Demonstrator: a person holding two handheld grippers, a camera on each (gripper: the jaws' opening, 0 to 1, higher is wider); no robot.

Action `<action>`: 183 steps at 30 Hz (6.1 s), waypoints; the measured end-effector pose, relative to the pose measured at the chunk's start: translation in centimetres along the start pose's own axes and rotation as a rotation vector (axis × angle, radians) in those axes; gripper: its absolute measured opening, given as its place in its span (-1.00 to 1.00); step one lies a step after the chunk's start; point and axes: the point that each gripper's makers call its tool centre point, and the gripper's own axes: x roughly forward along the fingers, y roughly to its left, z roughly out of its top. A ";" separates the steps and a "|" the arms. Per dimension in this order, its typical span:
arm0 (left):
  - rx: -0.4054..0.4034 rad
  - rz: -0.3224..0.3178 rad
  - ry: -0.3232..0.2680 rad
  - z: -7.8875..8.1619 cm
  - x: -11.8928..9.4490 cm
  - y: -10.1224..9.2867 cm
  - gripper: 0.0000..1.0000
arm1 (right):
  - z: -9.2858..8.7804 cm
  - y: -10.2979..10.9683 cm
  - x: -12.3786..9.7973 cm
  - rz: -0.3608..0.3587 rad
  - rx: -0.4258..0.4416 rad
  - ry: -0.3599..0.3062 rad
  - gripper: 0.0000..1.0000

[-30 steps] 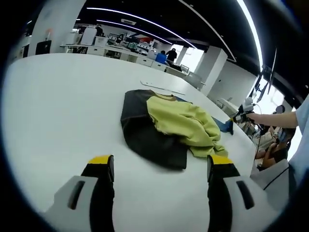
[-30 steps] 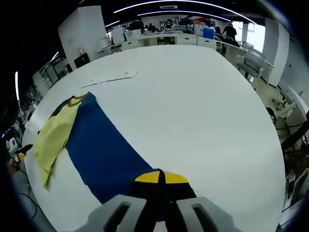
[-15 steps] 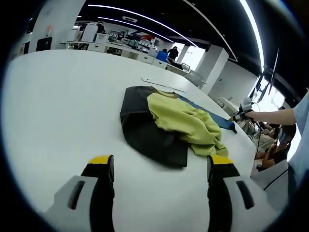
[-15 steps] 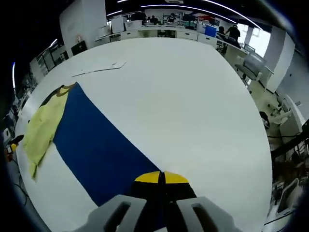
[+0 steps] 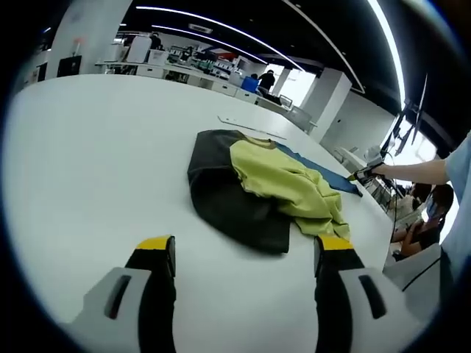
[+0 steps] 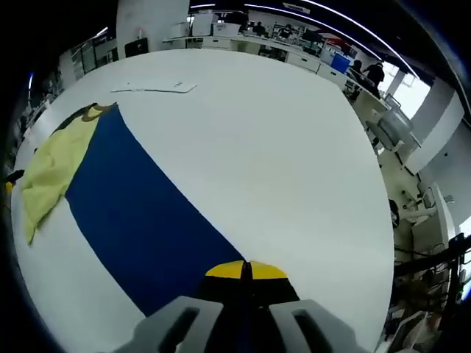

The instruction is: Fold the garment on the visible template until the final outline fits inside the template.

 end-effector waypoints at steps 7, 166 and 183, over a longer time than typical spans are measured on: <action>0.000 0.003 0.005 -0.2 0.1 0.0 0.48 | 0.0 -0.1 0.2 -0.003 -0.003 0.000 -1.00; 0.128 -0.213 0.147 3.6 10.5 -7.7 -1.00 | -4.4 24.1 -19.3 0.443 0.183 -0.494 0.53; 0.143 -0.121 0.100 3.1 6.5 -4.1 -0.54 | -4.0 25.6 -19.3 0.475 0.178 -0.501 0.52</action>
